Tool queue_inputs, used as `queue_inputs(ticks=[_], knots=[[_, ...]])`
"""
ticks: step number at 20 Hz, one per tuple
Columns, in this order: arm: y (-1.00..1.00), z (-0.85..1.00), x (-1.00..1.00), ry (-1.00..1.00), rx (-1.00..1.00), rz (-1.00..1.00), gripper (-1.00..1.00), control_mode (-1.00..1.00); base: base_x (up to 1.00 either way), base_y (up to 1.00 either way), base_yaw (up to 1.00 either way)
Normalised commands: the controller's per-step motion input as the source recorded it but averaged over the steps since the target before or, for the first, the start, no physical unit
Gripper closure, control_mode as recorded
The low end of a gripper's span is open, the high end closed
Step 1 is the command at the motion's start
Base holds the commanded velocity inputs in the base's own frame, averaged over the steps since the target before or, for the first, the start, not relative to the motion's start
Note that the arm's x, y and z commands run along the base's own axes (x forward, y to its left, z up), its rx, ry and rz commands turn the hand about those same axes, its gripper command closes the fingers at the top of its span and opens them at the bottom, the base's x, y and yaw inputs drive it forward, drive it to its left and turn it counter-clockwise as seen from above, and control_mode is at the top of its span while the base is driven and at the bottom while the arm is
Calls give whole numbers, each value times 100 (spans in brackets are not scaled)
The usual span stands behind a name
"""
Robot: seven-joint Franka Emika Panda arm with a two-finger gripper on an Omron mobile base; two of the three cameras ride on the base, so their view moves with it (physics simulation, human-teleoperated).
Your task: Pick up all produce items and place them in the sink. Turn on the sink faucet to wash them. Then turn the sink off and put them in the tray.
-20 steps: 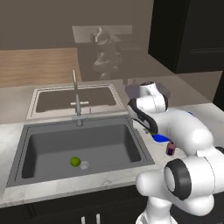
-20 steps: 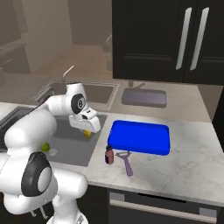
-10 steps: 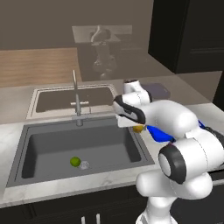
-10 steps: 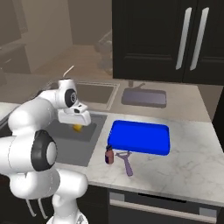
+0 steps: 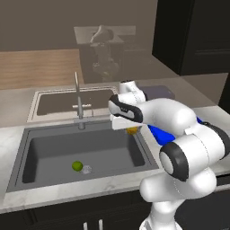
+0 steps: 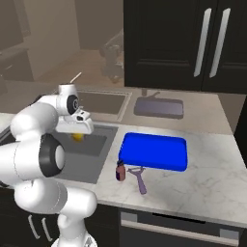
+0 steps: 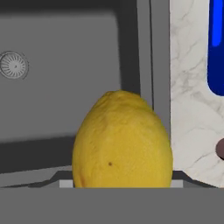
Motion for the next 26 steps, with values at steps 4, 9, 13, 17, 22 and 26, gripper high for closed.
queue_inputs(ticks=[4,9,13,17,22,26], knots=[[27,0,10,0,7,14,100,-100,0,0,0],[15,-14,5,0,8,14,100,-100,0,0,0],[4,-45,11,0,6,8,100,-100,0,0,0],[0,-59,12,0,9,4,100,-100,0,0,0],[0,-56,1,0,8,3,100,-100,0,0,0],[14,-45,0,0,5,0,100,-100,0,0,0]])
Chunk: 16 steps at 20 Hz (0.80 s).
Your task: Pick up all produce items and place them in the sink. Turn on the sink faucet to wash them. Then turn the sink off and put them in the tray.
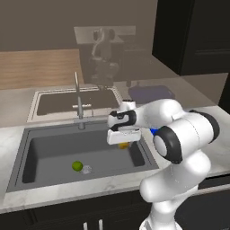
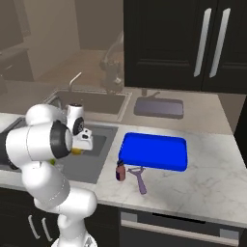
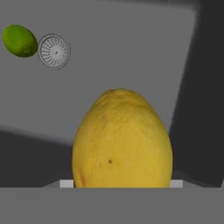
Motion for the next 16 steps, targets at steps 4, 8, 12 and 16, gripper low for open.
queue_inputs(ticks=[4,8,12,16], knots=[[25,-38,0,0,2,0,100,-100,0,0,0],[32,-30,13,0,0,0,100,-100,0,0,0],[28,-23,31,0,0,0,100,-100,0,0,0],[8,-35,34,0,0,0,100,-100,0,0,0]])
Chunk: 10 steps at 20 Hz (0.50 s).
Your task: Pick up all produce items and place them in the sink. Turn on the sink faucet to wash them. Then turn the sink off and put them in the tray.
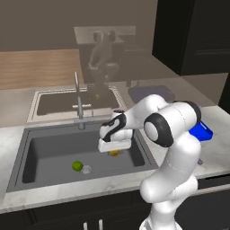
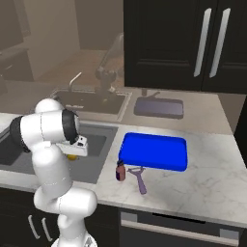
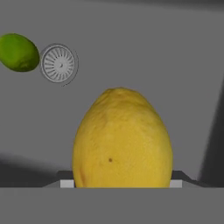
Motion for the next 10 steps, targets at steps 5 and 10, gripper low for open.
queue_inputs(ticks=[5,10], knots=[[1,-46,33,0,0,0,100,-100,0,0,0],[0,-45,24,0,0,0,100,-100,0,0,0]])
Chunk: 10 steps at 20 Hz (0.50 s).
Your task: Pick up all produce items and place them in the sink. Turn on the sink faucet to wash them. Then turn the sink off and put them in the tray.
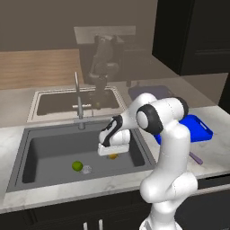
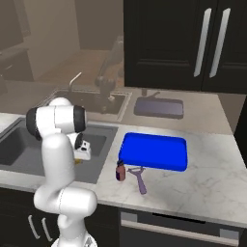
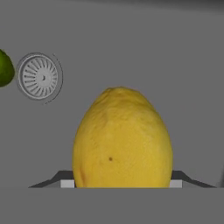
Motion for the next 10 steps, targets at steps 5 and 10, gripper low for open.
queue_inputs(ticks=[5,10], knots=[[0,-33,9,0,0,0,100,-100,0,0,0],[0,-30,10,0,0,0,100,-100,0,0,0]])
